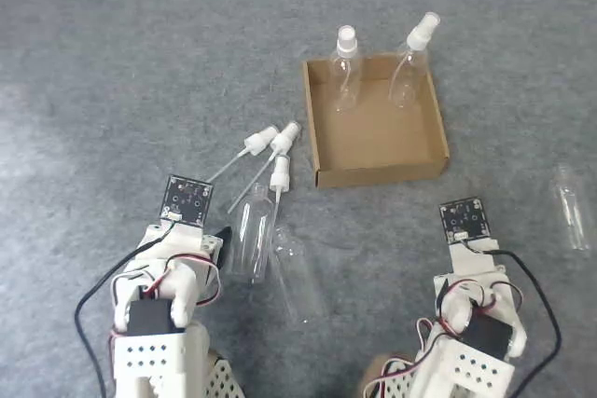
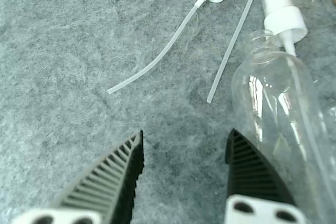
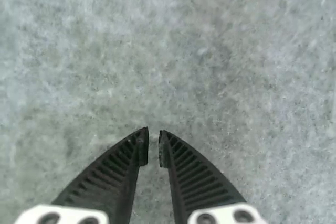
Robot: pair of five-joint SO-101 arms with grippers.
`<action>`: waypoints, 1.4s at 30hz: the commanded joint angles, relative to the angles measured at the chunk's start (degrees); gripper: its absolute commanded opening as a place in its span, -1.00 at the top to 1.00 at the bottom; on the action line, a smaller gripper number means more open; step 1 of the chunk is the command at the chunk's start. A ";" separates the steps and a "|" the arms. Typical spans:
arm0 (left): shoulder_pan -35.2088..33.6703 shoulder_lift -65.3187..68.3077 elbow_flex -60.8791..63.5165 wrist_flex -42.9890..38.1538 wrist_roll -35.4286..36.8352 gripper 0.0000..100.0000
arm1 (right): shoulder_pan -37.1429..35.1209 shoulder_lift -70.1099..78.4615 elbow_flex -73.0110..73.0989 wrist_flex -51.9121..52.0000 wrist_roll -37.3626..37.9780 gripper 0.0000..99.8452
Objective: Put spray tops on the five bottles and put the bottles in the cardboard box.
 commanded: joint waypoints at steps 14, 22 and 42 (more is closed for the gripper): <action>0.00 -0.70 -0.40 0.18 -0.44 0.52 | -0.04 -1.36 -6.15 -11.21 0.26 0.99; 0.00 -0.70 -0.40 0.18 -0.44 0.52 | 0.22 6.11 -29.89 -5.76 0.53 0.74; -0.09 -0.70 -0.40 0.26 -0.44 0.52 | 17.98 118.02 -106.81 4.53 19.43 0.51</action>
